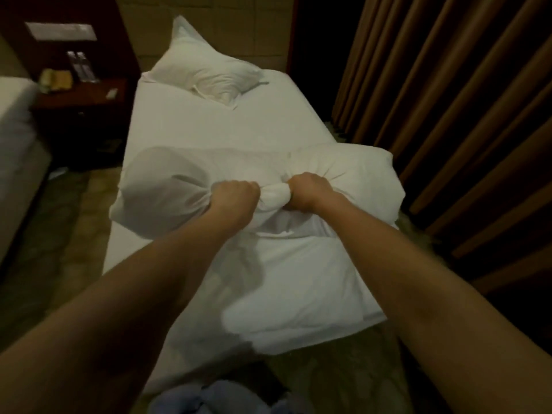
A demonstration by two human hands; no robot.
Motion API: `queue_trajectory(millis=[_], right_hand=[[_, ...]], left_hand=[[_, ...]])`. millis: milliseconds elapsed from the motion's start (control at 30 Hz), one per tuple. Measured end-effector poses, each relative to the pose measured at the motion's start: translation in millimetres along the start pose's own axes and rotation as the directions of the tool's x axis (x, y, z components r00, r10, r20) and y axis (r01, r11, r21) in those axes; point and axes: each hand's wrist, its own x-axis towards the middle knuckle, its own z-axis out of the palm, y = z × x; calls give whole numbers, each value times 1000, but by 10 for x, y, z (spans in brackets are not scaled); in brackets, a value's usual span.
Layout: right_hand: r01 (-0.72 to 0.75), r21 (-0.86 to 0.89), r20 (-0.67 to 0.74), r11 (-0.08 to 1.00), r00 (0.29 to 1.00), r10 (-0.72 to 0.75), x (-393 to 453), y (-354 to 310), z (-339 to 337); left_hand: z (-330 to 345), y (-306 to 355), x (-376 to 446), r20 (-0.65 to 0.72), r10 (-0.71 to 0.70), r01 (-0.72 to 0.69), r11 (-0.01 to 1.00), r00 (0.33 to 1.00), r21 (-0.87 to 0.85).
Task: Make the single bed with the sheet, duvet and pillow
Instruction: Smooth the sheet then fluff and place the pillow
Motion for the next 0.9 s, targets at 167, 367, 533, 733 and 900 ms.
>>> queue_trajectory(millis=[167,367,533,733,900], right_hand=[[-15,-57,19,998,1000,16,-430,36,250],[41,-137,1,990,999,-41,-848,-178,804],[73,-174,-53,982,995,-84,-1081,-323,859],[21,3,-30,1000,999,-21,-1481,-564,1673],[104,53,494,993,862,-117,-1374,-640,1868]], left_hand=[[167,309,-424,19,3,-3,1000,1000,-12],[615,402,-972,96,-9,11,999,995,-30],[684,364,-1221,75,-13,15,1000,997,-27],[1219,487,-1671,278,54,-43,998,959,-44],[1367,647,-1512,563,95,-55,995,821,-89]])
